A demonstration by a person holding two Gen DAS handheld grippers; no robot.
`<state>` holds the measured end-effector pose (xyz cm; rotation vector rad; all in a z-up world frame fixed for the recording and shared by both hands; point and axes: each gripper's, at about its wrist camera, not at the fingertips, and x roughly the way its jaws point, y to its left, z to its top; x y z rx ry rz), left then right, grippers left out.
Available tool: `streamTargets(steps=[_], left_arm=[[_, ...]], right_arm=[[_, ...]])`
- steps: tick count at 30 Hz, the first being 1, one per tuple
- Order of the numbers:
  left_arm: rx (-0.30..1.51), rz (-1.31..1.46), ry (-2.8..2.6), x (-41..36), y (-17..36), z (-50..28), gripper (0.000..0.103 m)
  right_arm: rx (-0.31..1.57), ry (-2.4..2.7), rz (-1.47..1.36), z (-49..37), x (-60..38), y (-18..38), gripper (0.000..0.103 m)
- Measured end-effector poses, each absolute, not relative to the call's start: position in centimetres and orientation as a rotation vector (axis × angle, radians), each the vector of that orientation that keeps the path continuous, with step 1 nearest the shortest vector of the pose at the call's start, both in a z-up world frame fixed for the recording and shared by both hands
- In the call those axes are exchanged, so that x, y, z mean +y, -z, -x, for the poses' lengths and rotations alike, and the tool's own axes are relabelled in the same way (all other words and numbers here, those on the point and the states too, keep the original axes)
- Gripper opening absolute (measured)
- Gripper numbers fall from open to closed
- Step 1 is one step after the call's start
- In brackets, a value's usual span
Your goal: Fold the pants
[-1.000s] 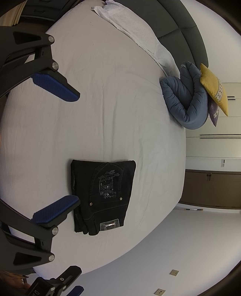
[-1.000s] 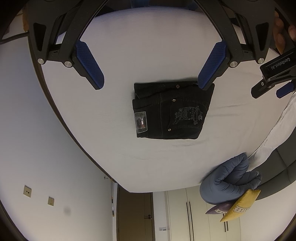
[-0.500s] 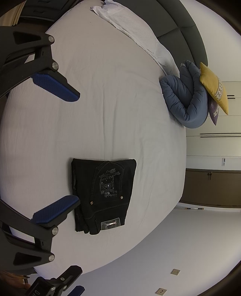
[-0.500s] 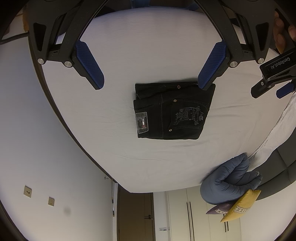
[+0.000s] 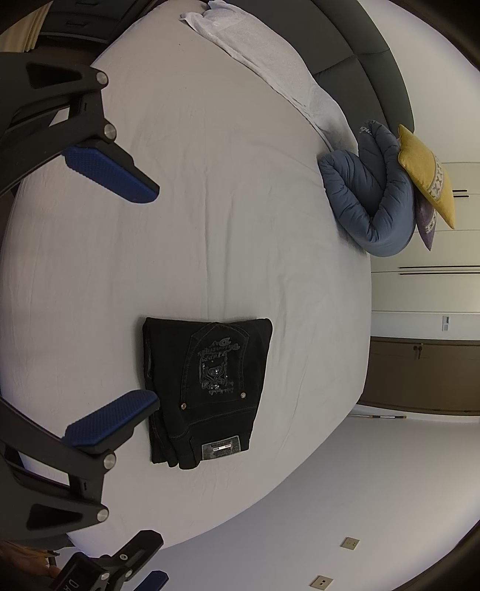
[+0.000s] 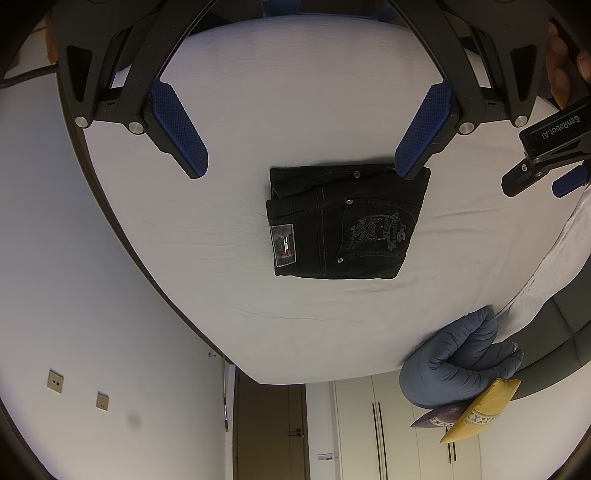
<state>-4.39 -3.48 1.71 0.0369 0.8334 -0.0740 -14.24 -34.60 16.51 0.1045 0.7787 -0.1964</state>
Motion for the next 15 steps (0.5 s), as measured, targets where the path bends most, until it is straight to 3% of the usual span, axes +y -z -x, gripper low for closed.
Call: streamTargets(steps=[15], left_arm=[[0.825, -0.042, 0.068, -3.27, -1.63, 4.51, 0.103]], right_arm=[[0.783, 0.198, -0.1, 14.36, -34.7, -16.02, 0.103]])
